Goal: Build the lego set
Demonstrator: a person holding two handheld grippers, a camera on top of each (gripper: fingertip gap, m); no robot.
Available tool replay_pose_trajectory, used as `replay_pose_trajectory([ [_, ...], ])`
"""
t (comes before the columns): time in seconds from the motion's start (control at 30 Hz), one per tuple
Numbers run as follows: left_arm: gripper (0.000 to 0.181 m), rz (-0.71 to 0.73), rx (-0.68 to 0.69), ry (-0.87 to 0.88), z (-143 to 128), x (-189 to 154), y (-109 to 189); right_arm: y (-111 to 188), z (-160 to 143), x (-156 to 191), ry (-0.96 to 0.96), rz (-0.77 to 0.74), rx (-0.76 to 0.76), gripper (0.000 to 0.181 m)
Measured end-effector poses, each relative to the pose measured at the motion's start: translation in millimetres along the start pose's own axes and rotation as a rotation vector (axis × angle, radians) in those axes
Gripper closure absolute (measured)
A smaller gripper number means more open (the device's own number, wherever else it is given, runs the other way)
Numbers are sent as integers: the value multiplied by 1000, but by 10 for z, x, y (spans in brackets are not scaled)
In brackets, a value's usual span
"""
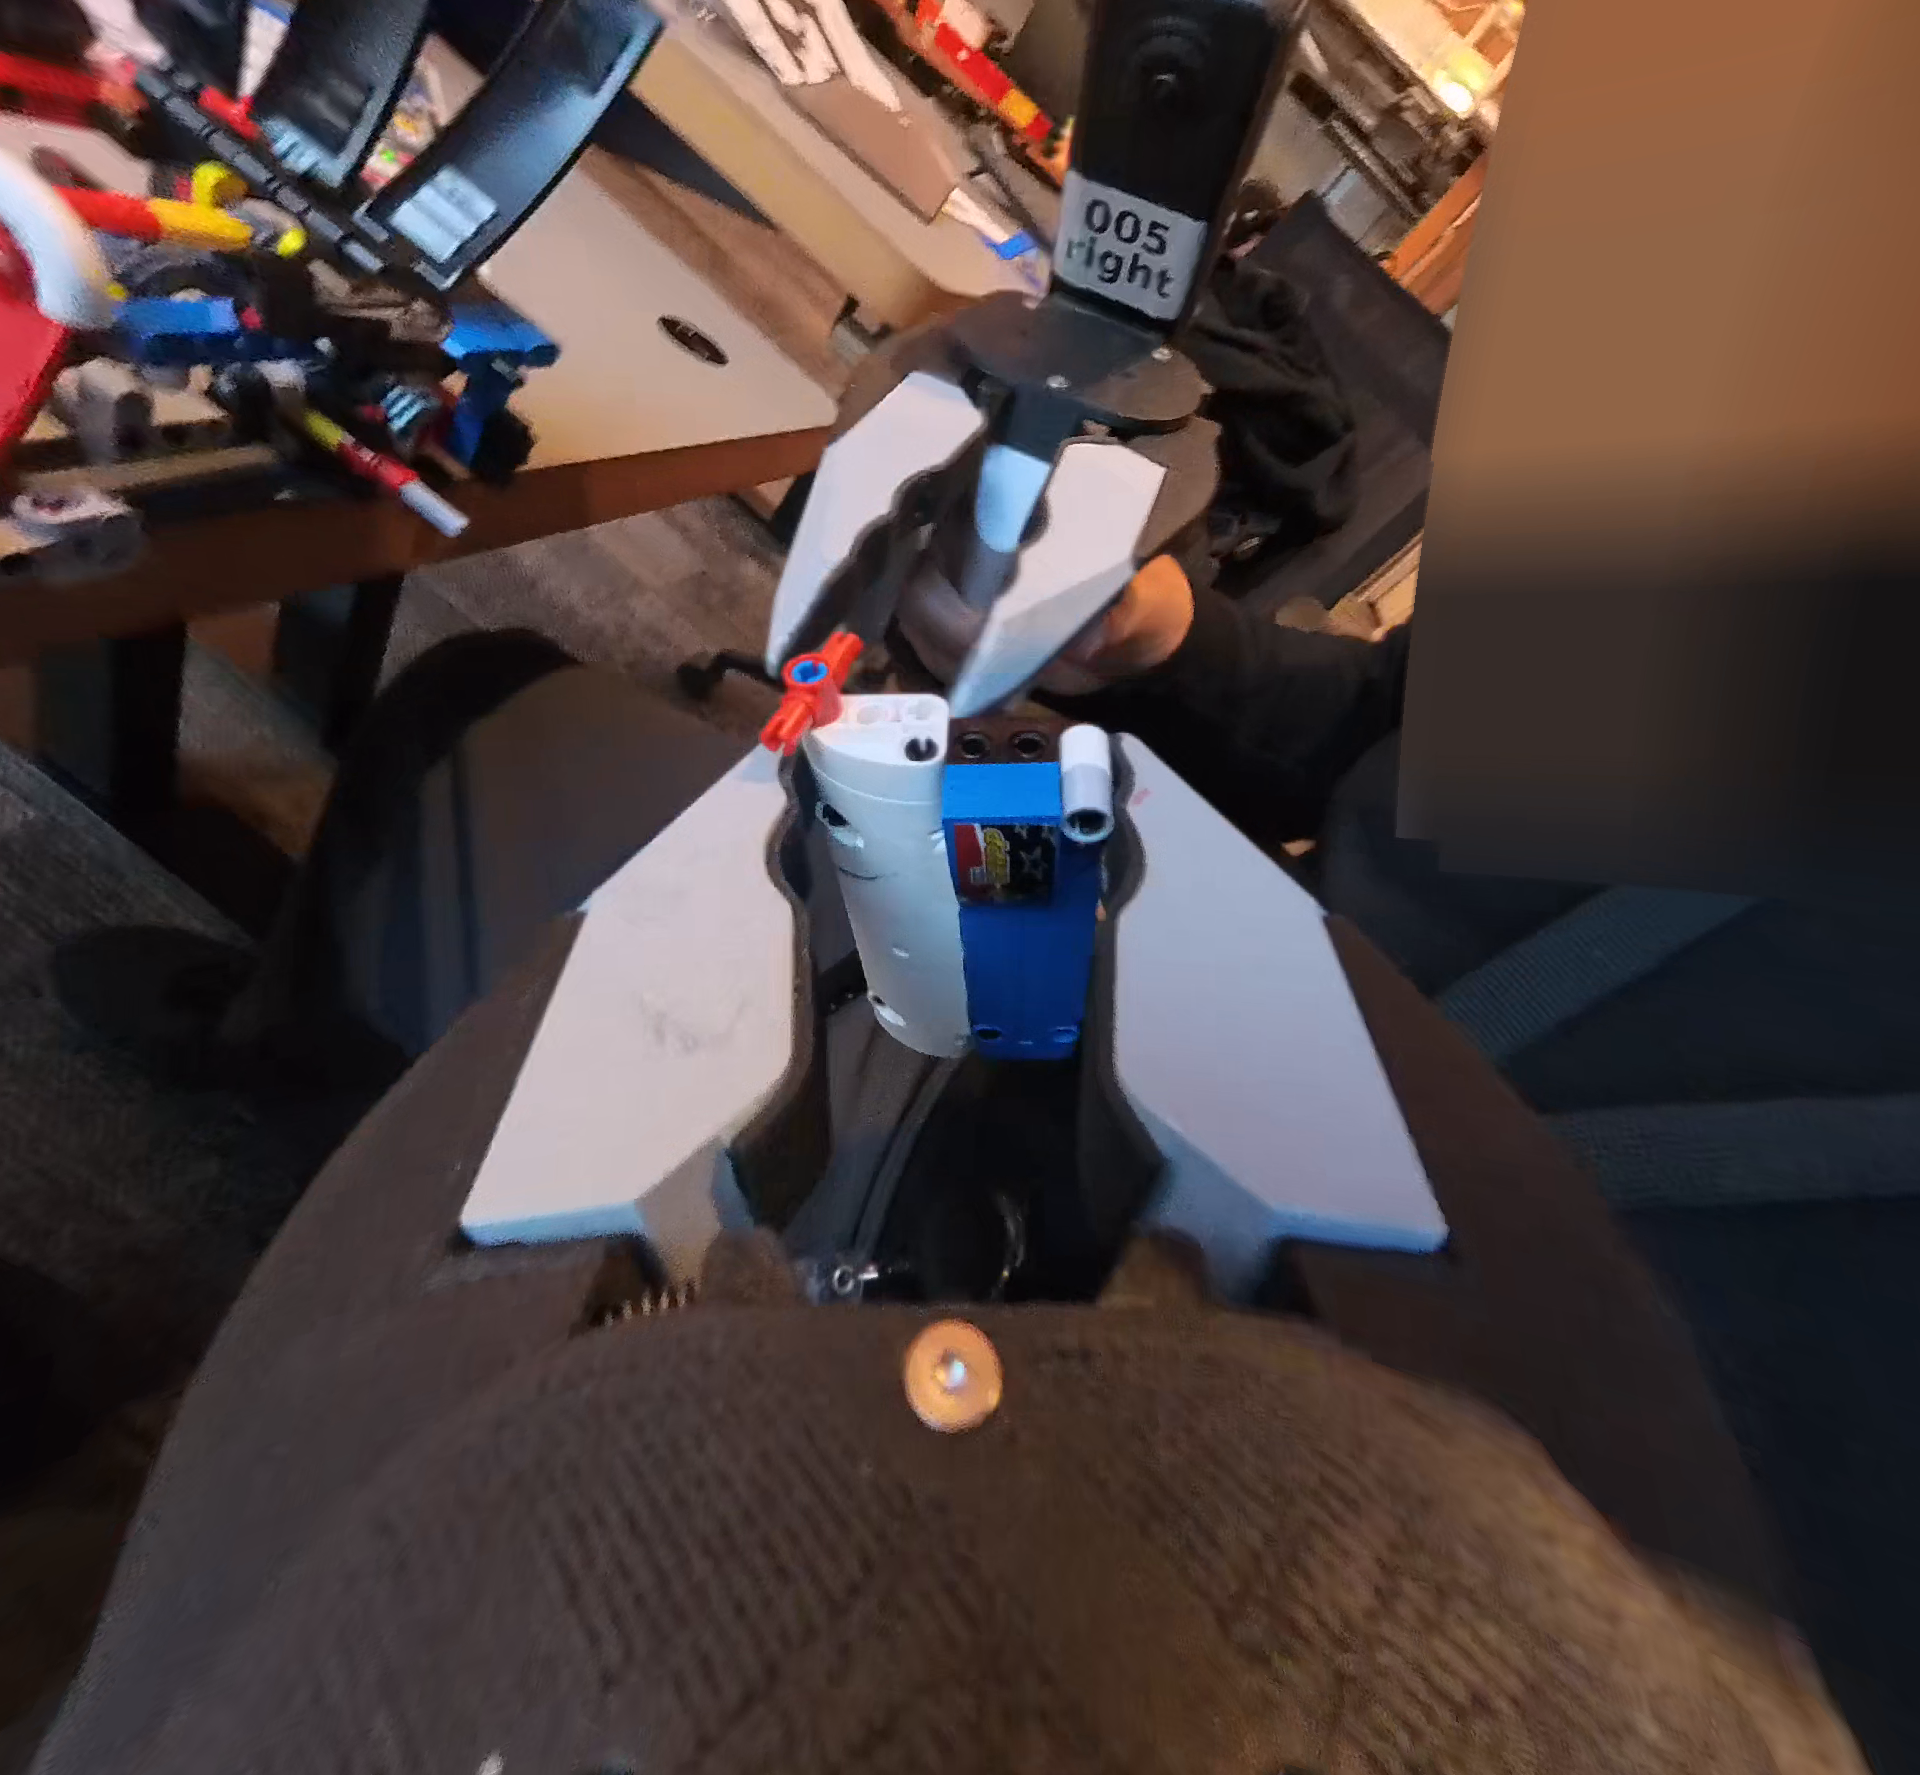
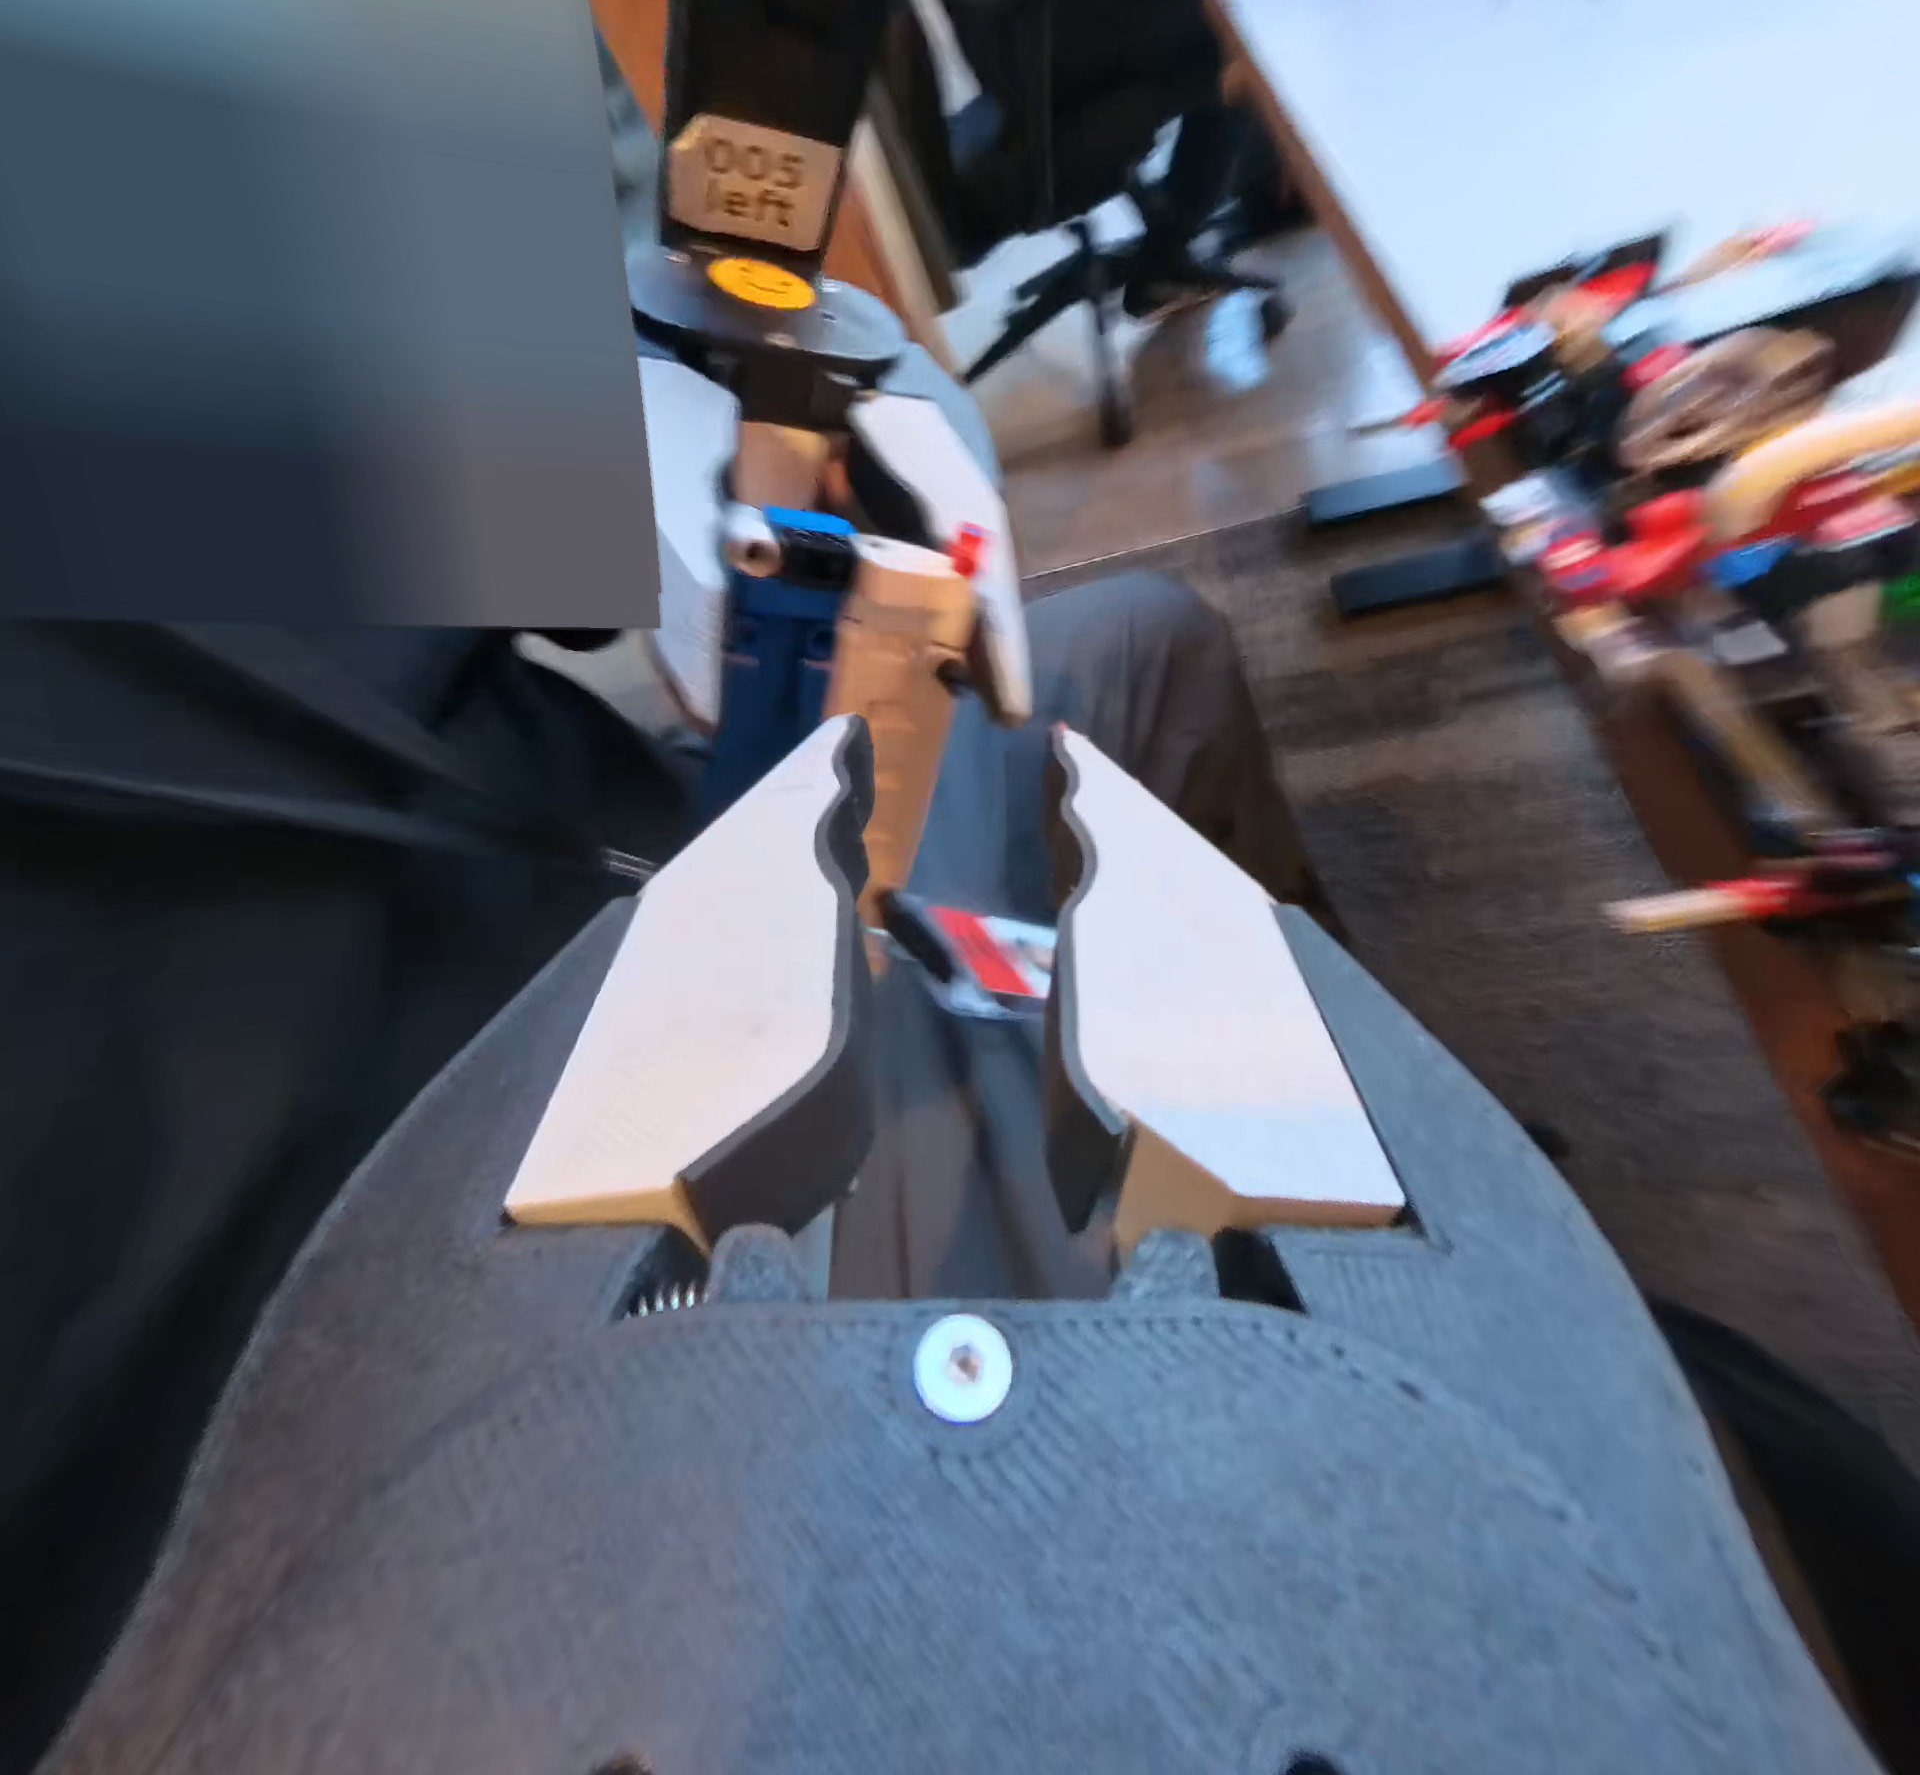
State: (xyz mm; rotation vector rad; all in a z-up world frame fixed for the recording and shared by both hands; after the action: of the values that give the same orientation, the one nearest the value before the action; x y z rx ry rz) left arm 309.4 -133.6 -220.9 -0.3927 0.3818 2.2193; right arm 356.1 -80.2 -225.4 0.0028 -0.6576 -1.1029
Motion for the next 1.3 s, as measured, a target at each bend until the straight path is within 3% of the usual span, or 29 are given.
replay_pose_trajectory([
  [0.13, 128, 7, -56, -21, 80, 19, 58, 127, 154, 94, 88, -28, -83, 163],
  [0.33, 128, 136, 70, -492, 103, -159, -5, 140, 289, 338, 221, 9, -142, 169],
  [0.43, 128, 168, 138, -630, 62, -234, -55, 120, 312, 444, 339, -13, -130, 170],
  [0.83, 128, 158, 148, -631, 39, -264, -66, 84, 276, 451, 471, -54, -63, 178],
  [1.3, 130, 215, 290, -678, -162, -154, -114, 17, 108, 326, 534, -76, 28, 181],
])
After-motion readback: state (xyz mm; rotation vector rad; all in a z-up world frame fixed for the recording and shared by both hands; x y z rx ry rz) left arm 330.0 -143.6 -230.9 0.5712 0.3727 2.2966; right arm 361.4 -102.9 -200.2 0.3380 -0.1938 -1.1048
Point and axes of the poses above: each gripper's, where its closed fingertips meet, y back along the fingers, z out of its top, x = y × z across the jaws, the point moved 4 cm from there along y, back along the fingers, and after that the axes turned 12 degrees about -y, right-handed, at the moved point
